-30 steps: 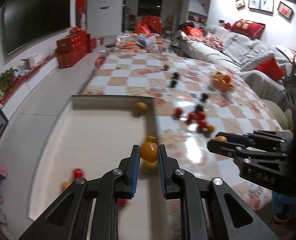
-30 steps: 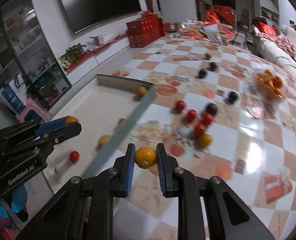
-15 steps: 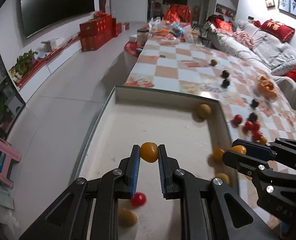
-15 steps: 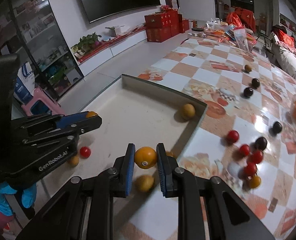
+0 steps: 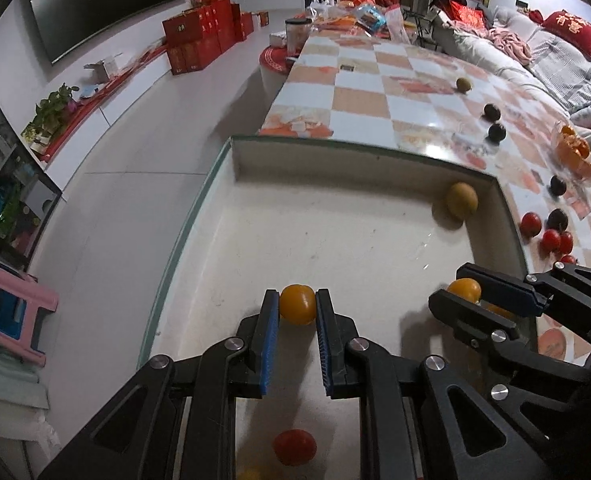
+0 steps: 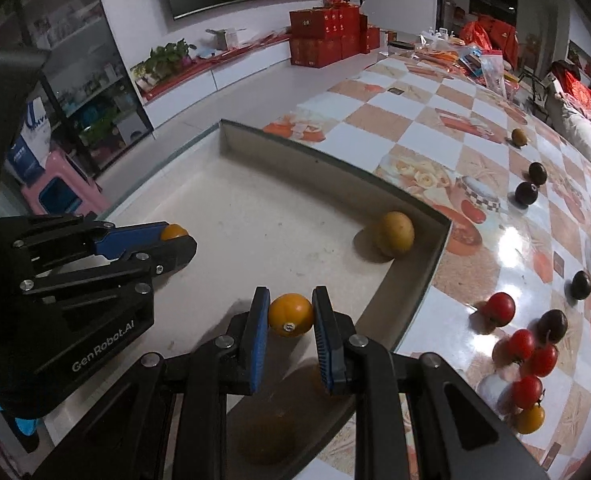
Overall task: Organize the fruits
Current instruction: 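Carry both held fruits over the white tray and open both tools, then grasp a red tomato with the left tool while the right tool grasps a yellow tomato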
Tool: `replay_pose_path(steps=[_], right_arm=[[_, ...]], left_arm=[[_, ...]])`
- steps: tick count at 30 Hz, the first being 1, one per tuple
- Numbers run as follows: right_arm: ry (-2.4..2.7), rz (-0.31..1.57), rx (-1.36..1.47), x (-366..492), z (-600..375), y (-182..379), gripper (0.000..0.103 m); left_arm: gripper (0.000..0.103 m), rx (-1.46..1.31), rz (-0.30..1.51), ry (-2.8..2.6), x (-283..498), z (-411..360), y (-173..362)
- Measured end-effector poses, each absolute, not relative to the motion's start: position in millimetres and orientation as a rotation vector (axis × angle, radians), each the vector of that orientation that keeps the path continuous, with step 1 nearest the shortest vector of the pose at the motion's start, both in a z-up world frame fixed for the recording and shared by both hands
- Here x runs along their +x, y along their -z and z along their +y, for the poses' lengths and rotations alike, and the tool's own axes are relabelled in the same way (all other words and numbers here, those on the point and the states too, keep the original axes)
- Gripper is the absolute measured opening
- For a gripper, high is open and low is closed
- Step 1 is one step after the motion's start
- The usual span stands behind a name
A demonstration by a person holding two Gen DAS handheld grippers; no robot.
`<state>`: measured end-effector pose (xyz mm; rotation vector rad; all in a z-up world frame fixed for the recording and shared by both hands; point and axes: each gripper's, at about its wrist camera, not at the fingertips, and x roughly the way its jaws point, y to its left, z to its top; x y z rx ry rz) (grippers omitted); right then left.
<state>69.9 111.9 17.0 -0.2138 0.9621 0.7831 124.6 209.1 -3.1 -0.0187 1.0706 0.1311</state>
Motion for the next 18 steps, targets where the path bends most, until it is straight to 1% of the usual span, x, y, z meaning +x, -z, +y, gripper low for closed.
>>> replay_pose_path(steps=[4,6,7,8,9,10,11,12,13,14,15,16,18], right_arm=[[-0.792,0.962,-0.237,66,113,-16,0.024],[-0.789,0.960,-0.238,65,113,-16,0.026],[-0.790,0.959,-0.232,65,113,-16,0.033],[-0.797,0.952,-0.224,64,112,-18,0.044],[-0.790,0.941,-0.229,63,112,-20,0.047],[-0.775,0.932,-0.241,63,112,-21,0.052],[-0.761,0.925,-0.250,63,111,-23,0.057],[-0.759,0.922,-0.242,64,108,-23,0.058],[-0.771,0.923,-0.216,65,103,-25,0.063],[-0.775,0.921,-0.194,66,100,-27,0.073],[-0.771,0.910,-0.171,65,96,-31,0.079],[-0.773,0.901,-0.158,65,94,-34,0.083],[-0.764,0.883,-0.141,63,88,-43,0.083]], left_arm=[[0.019,-0.012,1.073,-0.134,125,209,4],[0.020,-0.007,1.075,-0.138,124,208,4],[0.020,-0.007,1.075,-0.138,124,208,3],[0.020,-0.007,1.076,-0.138,123,208,3],[0.025,-0.005,1.074,-0.142,123,208,3],[0.030,-0.001,1.070,-0.155,121,209,2],[0.048,-0.001,1.066,-0.169,122,210,3],[0.060,-0.006,1.057,-0.196,121,214,2],[0.077,-0.021,1.037,-0.211,119,219,0],[0.080,-0.039,1.022,-0.213,116,223,-1],[0.080,-0.063,1.017,-0.200,115,226,-2],[0.080,-0.074,1.020,-0.197,114,226,-4],[0.080,-0.066,1.019,-0.196,112,225,-5]])
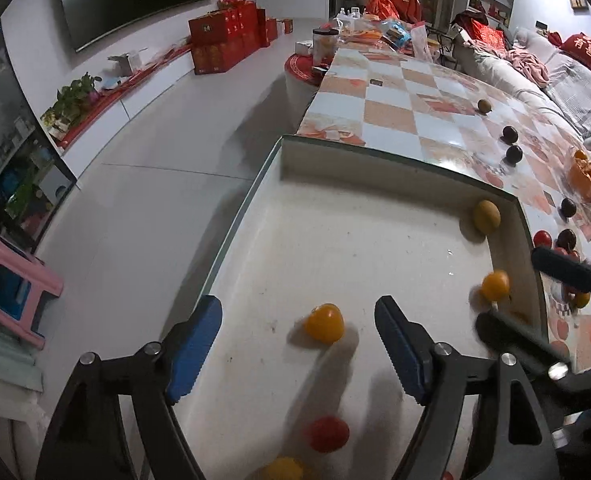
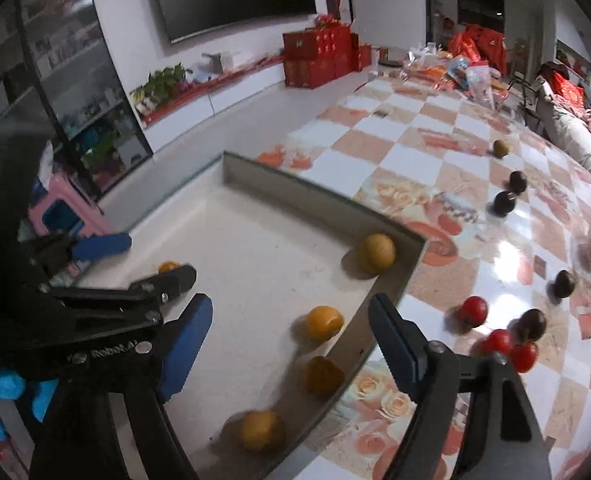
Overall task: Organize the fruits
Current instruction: 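Grasp a red tomato with the left tool while the right tool grasps a yellow tomato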
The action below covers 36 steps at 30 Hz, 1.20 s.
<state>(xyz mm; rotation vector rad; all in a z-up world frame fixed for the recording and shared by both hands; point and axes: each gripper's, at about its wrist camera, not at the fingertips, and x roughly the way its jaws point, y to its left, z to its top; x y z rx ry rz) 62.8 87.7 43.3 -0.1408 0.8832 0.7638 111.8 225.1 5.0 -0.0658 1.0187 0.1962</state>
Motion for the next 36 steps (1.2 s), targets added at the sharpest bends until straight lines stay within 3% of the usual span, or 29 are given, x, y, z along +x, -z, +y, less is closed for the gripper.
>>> replay_pose_path(steps=[7,15,36], right_arm=[[-0.655,0.805,-0.110,53,33,-62,0.084],[-0.413,0.903,-0.115,65,-56,-22,0.084],[-0.297,0.913,-0.169,92,-66,10,0.083]], left_arm=[[0.080,-0.036,0.975,-0.140,95,197,-21],[0.080,-0.030,0.924,-0.050,81,153,-41],[0.080,0.030,0.912,0.047,81,72,-50]])
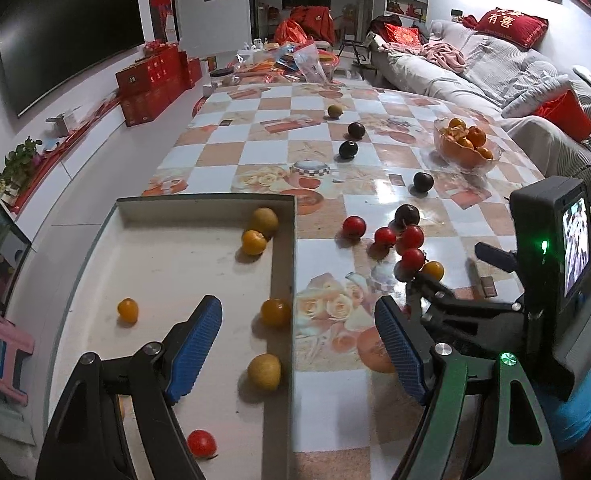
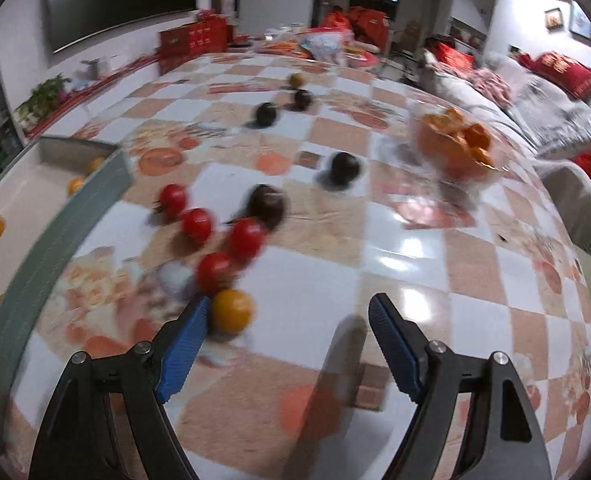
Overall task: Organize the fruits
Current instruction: 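Grasp a red tomato with the left tool while the right tool grasps a yellow tomato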
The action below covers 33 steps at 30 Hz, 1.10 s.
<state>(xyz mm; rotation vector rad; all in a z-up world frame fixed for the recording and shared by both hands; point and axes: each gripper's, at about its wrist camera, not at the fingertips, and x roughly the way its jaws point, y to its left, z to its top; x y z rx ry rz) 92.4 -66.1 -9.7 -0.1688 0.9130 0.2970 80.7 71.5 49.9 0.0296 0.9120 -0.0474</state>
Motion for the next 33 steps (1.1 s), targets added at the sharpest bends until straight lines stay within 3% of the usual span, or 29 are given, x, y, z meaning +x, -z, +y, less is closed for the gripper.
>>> replay_pose_path(steps=[4,5,9,11,13,30,31,32,33], right_arm=[[-0.307,0.928,-0.125,99,-80,11,0.080],[-0.317,0.924,-0.129,99,-80,11,0.068],[-0.362,0.907,-0.143,100,-77,9,0.050],[-0.395,0.901,-0.149,98,-74,8,0.031],[-0.406,0.896,-0.160,96,-73,8,0.023],[-0.343,0.905,-0.109,103,-138,10,0.023],[-0.345,0.906,-0.106,103,-138,10,0.023],[-0.347,0.906,-0.104,103,-139,10,0.023],[-0.350,0.907,-0.100,104,-139,11,0.023]], left_arm=[[0.080,0.038,0.915,0.049,84,64,-46],[0.080,0.040,0.917,0.049,85,62,-45],[0.080,0.038,0.926,0.050,90,56,-43],[0.080,0.038,0.927,0.059,92,52,-43],[0.080,0.053,0.924,0.067,96,45,-42],[0.080,0.070,1.020,0.094,146,-23,9],[0.078,0.072,1.025,0.090,148,-25,12],[0.065,0.074,1.030,0.088,150,-27,14],[0.063,0.071,1.034,0.091,150,-28,16]])
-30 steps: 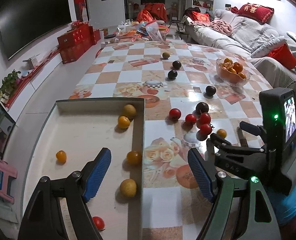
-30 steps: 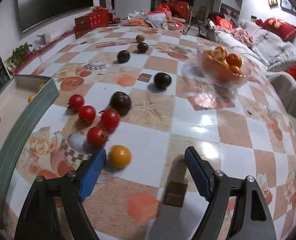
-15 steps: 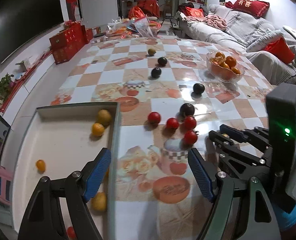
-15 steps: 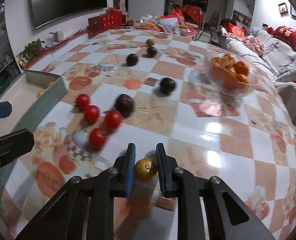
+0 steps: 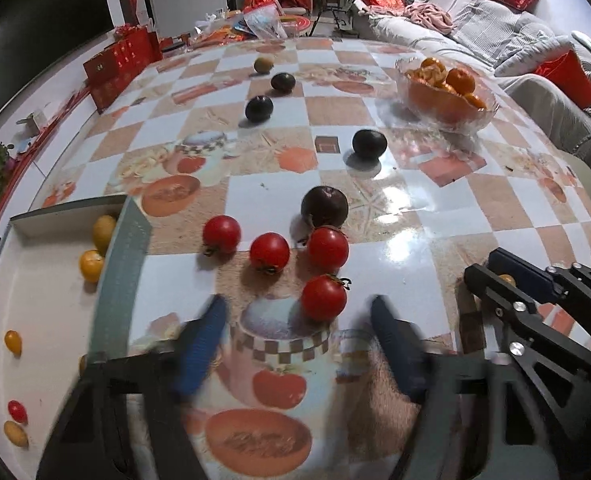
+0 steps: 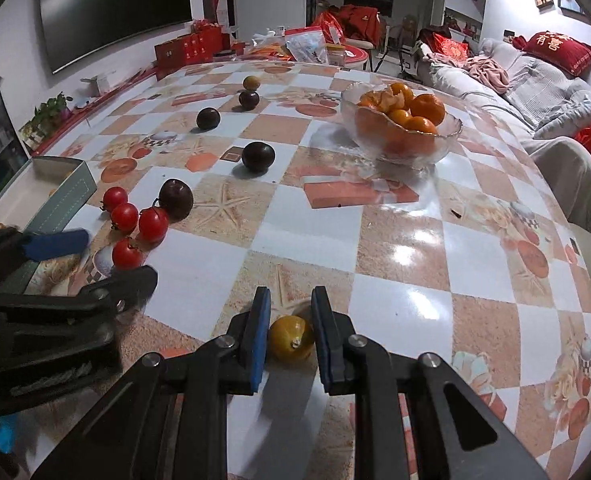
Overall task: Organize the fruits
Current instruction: 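Grasp a red tomato with the left tool while the right tool grasps a yellow tomato, then carry both held tomatoes over the white tray and open both tools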
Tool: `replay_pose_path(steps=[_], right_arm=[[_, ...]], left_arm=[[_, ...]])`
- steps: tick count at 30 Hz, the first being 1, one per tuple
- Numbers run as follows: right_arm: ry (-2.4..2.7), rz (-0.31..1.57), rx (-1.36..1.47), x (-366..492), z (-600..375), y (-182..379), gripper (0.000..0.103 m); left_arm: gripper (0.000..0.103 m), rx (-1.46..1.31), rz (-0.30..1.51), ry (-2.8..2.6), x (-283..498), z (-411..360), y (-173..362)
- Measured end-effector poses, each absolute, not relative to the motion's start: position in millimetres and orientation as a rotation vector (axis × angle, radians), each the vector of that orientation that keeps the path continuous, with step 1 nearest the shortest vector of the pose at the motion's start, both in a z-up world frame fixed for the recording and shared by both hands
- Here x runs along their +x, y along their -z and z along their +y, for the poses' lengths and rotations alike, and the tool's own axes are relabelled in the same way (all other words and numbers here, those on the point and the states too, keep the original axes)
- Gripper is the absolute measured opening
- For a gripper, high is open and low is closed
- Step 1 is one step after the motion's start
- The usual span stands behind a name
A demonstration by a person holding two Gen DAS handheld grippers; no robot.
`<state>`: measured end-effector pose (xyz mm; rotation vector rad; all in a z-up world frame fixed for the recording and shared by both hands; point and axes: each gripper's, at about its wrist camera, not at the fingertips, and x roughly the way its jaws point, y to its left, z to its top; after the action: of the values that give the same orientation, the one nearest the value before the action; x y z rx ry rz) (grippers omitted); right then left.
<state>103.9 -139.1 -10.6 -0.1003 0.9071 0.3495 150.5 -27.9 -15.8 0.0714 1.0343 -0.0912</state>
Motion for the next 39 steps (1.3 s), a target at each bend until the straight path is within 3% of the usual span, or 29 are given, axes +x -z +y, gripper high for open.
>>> replay_pose_path(steps=[4,6,8,39], right_arm=[[-0.356,0.909,-0.090,105,-141,12,0.023],[-0.358,0.911,-0.091,105,-141,12,0.022],[-0.360,0.912,-0.102,105,-140,12,0.023],[-0.461,0.933,0.038,28,-160,8,0.023]], left_arm=[[0.050,0.062,1.023,0.095,153,-30,14],[0.033,0.064,1.015,0.101,153,-31,13],[0.024,0.067,1.008,0.108,153,-33,13],[0.023,-0.089,0.984,0.220,54,16,12]])
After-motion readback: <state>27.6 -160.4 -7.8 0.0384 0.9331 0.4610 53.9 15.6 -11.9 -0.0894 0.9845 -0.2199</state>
